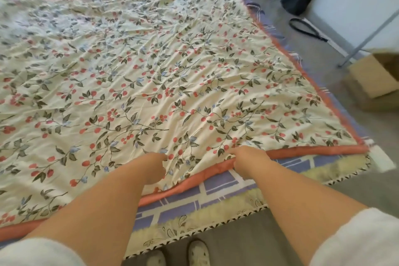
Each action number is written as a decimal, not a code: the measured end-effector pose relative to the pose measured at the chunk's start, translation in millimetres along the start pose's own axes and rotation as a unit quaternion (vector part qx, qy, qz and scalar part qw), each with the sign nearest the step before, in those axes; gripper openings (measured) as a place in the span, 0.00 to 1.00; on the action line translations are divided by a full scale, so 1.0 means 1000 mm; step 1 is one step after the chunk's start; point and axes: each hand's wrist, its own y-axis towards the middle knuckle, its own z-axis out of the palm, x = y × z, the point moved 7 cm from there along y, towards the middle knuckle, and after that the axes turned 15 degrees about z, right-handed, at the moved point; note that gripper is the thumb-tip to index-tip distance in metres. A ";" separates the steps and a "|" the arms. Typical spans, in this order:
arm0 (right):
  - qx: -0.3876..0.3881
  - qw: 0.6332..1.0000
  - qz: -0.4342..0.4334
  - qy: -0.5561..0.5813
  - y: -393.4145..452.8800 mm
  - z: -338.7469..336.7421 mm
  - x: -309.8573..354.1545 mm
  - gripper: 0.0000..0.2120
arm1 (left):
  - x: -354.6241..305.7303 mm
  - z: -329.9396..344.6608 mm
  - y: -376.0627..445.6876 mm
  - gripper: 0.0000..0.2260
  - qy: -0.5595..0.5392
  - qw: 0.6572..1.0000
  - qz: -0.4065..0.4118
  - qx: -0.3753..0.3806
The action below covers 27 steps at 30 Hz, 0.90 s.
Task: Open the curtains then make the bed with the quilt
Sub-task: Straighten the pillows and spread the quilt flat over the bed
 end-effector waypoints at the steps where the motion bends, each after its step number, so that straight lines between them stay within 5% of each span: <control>1: -0.002 1.000 0.012 -0.002 -0.004 -0.005 -0.009 0.30 | -0.007 -0.003 -0.003 0.23 0.006 1.000 0.008 0.001; 14: -0.076 0.996 0.045 0.016 -0.049 -0.047 -0.085 0.26 | -0.087 -0.060 -0.023 0.24 0.035 0.994 0.072 -0.072; 27: -0.057 0.998 0.006 -0.033 0.061 -0.038 -0.298 0.27 | -0.267 0.002 0.084 0.24 0.021 0.999 -0.007 -0.029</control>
